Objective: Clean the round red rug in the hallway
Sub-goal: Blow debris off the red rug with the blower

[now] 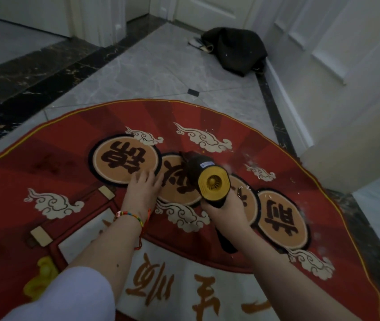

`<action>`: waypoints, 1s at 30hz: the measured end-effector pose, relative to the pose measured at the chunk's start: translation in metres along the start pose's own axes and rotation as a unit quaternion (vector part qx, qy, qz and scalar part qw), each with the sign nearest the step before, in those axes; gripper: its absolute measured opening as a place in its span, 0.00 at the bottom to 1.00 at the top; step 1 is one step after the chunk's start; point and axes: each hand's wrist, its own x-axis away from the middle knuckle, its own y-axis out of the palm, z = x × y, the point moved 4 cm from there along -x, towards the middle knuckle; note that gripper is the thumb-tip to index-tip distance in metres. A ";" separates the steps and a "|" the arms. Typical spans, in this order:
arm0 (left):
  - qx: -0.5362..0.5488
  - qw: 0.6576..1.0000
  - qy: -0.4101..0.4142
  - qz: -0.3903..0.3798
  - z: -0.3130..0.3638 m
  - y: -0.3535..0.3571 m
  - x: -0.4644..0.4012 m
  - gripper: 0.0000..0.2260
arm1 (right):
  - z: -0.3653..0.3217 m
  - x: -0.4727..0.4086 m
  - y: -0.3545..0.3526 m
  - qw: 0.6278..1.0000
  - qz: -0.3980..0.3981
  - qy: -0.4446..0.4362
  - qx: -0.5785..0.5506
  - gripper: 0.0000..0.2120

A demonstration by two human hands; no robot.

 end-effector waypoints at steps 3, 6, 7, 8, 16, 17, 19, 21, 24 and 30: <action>0.028 0.999 -0.019 -0.011 -0.001 0.012 0.007 0.29 | 0.008 0.024 -0.001 1.000 0.003 -0.009 -0.015 0.17; 0.055 0.998 -0.017 -0.008 -0.002 0.015 0.012 0.28 | 0.004 0.017 0.002 1.000 0.000 -0.014 -0.010 0.16; 0.068 0.997 -0.017 -0.011 -0.001 0.014 0.014 0.27 | -0.001 0.009 0.004 1.000 -0.003 -0.014 -0.009 0.14; 0.079 0.997 -0.018 -0.014 -0.001 0.013 0.016 0.27 | -0.006 0.000 0.007 1.000 -0.006 -0.015 -0.007 0.13; 0.129 0.991 -0.024 0.034 -0.003 0.013 0.021 0.23 | -0.033 -0.058 0.023 0.999 -0.026 -0.018 0.035 0.18; 0.128 0.991 -0.024 0.036 -0.003 0.013 0.020 0.23 | -0.032 -0.056 0.022 0.999 -0.026 -0.016 0.030 0.18; 0.125 0.991 -0.023 0.034 -0.004 0.013 0.020 0.23 | -0.028 -0.045 0.019 0.999 -0.027 -0.018 0.018 0.17; 0.121 0.992 -0.022 0.014 -0.004 0.014 0.019 0.24 | -0.023 -0.027 0.013 0.999 -0.032 -0.022 0.022 0.13; 0.104 0.994 -0.020 -0.007 -0.004 0.014 0.017 0.25 | -0.013 0.005 0.000 0.999 -0.032 -0.014 0.020 0.12; 0.105 0.994 -0.018 -0.014 -0.003 0.013 0.016 0.26 | -0.014 0.016 -0.003 0.999 -0.023 -0.018 0.030 0.10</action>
